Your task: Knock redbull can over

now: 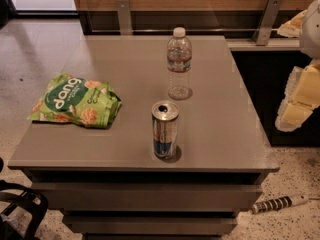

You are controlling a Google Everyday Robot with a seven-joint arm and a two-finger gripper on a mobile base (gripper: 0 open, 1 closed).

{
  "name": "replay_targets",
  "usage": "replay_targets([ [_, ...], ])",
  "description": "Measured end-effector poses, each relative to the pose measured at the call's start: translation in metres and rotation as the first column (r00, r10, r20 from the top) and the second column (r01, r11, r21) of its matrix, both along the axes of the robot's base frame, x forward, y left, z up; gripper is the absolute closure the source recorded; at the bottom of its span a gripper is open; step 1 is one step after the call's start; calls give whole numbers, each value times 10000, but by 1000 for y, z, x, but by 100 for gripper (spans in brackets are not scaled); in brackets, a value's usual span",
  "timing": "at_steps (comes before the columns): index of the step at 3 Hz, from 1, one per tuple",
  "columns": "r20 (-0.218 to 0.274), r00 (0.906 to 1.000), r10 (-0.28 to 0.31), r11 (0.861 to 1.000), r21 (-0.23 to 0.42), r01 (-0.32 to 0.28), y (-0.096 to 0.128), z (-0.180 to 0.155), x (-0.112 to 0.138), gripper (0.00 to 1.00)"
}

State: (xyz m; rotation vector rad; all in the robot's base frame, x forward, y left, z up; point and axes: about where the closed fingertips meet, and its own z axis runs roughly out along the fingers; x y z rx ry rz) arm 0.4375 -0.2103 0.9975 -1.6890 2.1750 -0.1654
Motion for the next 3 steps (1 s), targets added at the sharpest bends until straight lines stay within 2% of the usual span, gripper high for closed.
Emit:
replay_targets([
  [1,2,10000,2,10000,3,-2,0,0,0,0],
  [2,0,9996,300,9979,582,-299,3,-3,-1,0],
  [3,75,9943,1064,9763,1886,-1059,8,-26,-6,0],
])
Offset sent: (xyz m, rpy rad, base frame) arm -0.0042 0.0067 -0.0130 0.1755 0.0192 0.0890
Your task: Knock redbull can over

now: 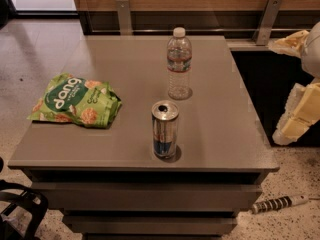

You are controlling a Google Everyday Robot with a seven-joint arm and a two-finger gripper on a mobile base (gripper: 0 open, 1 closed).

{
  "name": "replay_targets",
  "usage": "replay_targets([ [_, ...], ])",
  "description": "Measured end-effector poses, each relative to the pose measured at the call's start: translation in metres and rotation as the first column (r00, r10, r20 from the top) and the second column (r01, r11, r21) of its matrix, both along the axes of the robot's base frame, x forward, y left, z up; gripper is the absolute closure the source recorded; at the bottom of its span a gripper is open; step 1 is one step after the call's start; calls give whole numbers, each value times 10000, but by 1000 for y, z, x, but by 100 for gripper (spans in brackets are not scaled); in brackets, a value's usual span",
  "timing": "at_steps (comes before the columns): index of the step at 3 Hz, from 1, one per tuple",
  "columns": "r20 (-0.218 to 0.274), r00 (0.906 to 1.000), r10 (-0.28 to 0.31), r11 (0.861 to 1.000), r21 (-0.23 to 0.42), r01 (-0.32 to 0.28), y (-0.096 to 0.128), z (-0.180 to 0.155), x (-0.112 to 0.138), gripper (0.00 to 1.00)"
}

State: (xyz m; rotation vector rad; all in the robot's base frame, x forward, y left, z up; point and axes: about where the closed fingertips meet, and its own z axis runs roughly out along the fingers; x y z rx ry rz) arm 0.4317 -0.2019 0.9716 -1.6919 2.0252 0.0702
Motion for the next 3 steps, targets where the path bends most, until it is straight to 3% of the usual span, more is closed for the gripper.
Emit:
replay_targets([
  [1,190,9972,718,9870,1425,-737,20,-15,-11,0],
  [2,404,9923,1167,9411,3149,-1235,47,-34,-22,0],
  [3,655,9853,1578,8578,4853,-1696,76,-49,-26,0],
])
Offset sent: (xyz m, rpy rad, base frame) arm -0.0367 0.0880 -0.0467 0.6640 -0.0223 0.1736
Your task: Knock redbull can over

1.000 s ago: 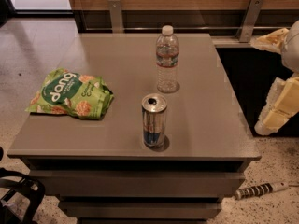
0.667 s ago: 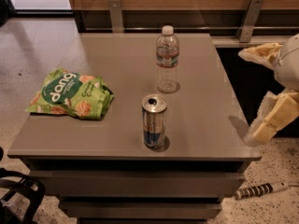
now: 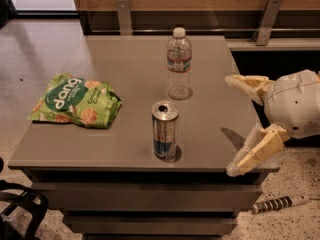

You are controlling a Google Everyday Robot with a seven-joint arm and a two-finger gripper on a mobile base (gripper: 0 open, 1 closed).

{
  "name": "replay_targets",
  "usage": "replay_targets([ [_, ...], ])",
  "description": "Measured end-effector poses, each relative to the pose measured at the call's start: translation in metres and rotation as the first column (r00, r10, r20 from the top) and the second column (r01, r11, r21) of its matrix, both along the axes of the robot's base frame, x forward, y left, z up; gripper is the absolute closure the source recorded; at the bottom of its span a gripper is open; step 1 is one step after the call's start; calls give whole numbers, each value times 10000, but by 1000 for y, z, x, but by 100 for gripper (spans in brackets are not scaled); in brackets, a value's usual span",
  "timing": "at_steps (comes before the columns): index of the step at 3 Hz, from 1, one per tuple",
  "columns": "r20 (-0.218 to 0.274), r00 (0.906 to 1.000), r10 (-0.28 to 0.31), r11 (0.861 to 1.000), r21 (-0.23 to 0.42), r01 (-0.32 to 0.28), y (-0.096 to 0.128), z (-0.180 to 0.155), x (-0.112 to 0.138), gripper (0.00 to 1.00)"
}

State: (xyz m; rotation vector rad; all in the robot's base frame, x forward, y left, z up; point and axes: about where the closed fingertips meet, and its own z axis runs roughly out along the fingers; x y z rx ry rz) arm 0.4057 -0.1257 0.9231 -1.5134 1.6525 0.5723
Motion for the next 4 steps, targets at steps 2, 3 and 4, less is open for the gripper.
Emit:
replay_targets([
  [2,236,9974,676,9609,2674,-714,46,-7,7,0],
  [3,450,9931,1081,9261,3586,-1170,64,-2,13,0],
  [4,548,9889,1378,8927,4256,-1479,81,-8,25,0],
])
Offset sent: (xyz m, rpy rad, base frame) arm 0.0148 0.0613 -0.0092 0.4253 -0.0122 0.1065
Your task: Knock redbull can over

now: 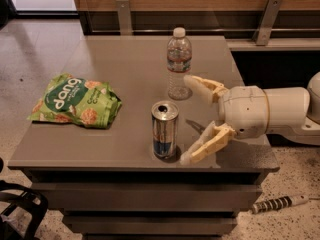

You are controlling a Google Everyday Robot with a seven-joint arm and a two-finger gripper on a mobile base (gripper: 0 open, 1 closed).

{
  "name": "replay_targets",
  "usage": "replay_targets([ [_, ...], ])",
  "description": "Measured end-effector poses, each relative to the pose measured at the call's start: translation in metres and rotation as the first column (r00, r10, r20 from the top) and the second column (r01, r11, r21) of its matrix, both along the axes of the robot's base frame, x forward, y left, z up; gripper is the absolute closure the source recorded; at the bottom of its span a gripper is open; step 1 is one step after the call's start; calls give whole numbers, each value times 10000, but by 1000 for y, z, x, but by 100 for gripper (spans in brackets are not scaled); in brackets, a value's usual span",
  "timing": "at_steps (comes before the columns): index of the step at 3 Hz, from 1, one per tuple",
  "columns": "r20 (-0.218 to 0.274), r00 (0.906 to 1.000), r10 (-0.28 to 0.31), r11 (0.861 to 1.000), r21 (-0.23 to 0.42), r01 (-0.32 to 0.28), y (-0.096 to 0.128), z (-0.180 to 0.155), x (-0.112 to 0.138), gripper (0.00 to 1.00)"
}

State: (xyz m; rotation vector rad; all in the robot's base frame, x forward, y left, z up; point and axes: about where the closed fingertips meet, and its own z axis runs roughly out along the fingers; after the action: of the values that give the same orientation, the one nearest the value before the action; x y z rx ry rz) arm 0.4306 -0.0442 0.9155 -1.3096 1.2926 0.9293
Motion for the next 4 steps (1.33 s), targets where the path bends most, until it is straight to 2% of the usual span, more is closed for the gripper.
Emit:
replay_targets([
  [1,-133,9998,147,9991,407,-141,8,-14,6,0],
  [2,-359,9992,176,9985,528,-157,7,-28,6,0],
  [4,-692,9976,-24,9996,293,45,-3,-36,-1,0],
])
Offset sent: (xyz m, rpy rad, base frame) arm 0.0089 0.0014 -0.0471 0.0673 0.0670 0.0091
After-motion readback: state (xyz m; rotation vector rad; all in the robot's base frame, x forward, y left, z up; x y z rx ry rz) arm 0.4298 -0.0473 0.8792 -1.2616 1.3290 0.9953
